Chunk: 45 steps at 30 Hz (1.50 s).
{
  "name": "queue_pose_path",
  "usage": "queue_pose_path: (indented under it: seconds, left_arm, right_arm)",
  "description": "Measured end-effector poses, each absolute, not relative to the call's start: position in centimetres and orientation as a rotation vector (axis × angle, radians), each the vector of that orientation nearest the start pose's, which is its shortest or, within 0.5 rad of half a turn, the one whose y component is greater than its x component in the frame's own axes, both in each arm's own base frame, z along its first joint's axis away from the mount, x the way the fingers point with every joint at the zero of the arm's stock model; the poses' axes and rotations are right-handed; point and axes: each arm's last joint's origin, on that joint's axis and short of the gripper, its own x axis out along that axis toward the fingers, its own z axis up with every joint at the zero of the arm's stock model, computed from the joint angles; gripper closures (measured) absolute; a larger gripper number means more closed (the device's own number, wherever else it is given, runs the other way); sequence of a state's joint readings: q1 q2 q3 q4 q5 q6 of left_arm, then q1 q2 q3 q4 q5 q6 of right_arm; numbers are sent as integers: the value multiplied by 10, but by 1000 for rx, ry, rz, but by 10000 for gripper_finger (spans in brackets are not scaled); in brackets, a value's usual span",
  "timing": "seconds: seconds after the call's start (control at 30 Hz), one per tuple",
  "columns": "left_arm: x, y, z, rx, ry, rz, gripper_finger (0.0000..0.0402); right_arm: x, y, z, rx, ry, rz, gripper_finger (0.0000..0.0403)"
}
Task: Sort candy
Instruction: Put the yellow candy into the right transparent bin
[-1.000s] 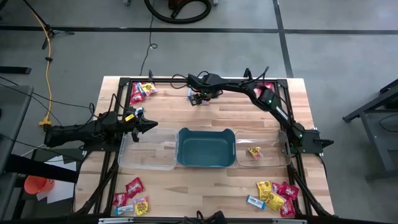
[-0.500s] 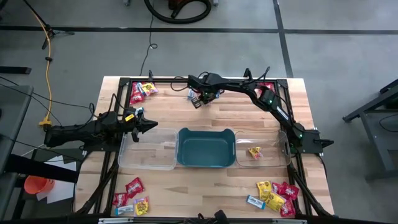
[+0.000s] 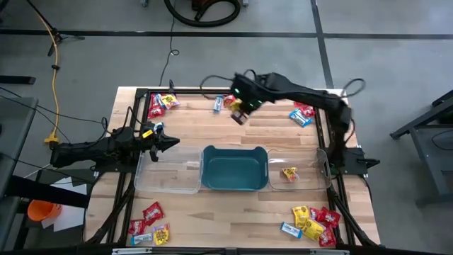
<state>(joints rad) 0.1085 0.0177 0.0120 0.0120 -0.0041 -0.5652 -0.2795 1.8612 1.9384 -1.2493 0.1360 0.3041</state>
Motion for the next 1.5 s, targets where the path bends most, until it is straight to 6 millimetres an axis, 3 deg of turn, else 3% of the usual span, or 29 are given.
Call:
queue_pose_path:
  seconds: [0.13,0.37,0.53,0.7,0.87,1.2,1.37,1.5]
  left_arm:
    - [97,11,167,-564,-38,108,401]
    - [97,11,167,-564,-38,108,401]
    - [97,11,167,-564,-38,108,401]
    - [97,11,167,-564,-38,108,401]
    - [97,11,168,-564,-39,108,401]
    - [97,11,167,-564,-38,108,401]
    - [97,11,167,-564,-38,108,401]
    - [97,11,167,-561,-38,108,401]
  right_arm:
    - [308,-63,345,387,1141,-535,401]
    - [203,14,309,666,1086,-556,402]
    - [160,51,296,850,975,-398,402]
    - [146,70,280,823,1060,-253,402]
    - [143,74,264,746,1168,-218,385]
    - [140,73,259,633,1259,-162,241]
    - [148,72,283,730,1193,-99,195]
    - [163,68,318,812,965,-53,191]
